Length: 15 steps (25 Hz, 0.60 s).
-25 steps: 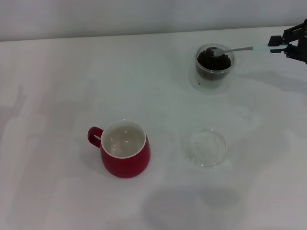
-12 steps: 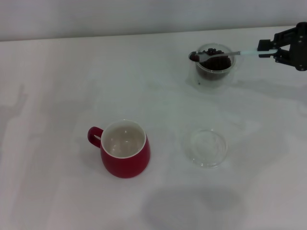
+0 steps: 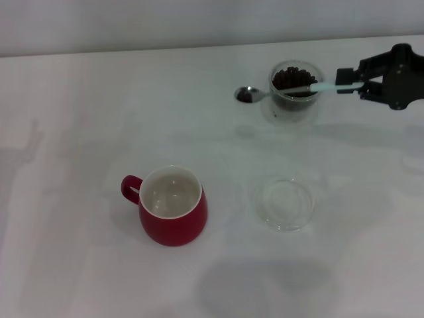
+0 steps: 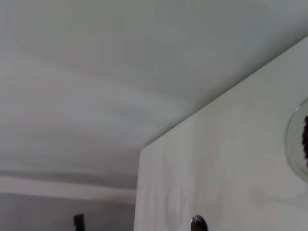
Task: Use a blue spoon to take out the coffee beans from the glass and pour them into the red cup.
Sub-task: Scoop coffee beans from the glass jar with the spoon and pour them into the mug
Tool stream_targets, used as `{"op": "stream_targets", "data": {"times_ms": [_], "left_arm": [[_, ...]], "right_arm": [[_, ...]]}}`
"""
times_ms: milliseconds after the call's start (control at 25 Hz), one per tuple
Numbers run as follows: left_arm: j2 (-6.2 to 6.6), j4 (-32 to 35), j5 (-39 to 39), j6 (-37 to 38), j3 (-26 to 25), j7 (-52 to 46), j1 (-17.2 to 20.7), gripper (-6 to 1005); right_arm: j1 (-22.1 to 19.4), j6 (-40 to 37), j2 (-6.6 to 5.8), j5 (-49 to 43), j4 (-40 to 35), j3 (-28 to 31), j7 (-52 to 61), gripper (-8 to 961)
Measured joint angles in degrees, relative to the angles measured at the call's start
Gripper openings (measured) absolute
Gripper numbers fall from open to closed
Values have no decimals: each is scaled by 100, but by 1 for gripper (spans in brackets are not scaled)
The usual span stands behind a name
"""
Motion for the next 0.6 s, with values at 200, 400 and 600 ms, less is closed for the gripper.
{"op": "stream_targets", "data": {"times_ms": [200,400,600], "left_arm": [[0,34,0,-31,-3,0,21,891],[1,39,0,-39,6,0,23,892],[1,114,0,-158,-6,0,-14,892]], "right_arm": [[-39,-134,164,-118,22,0,-174,168],[-33,-246,309,-175,22,0,-352,168],[91,-245,464,-352,28,1,-524,169]]}}
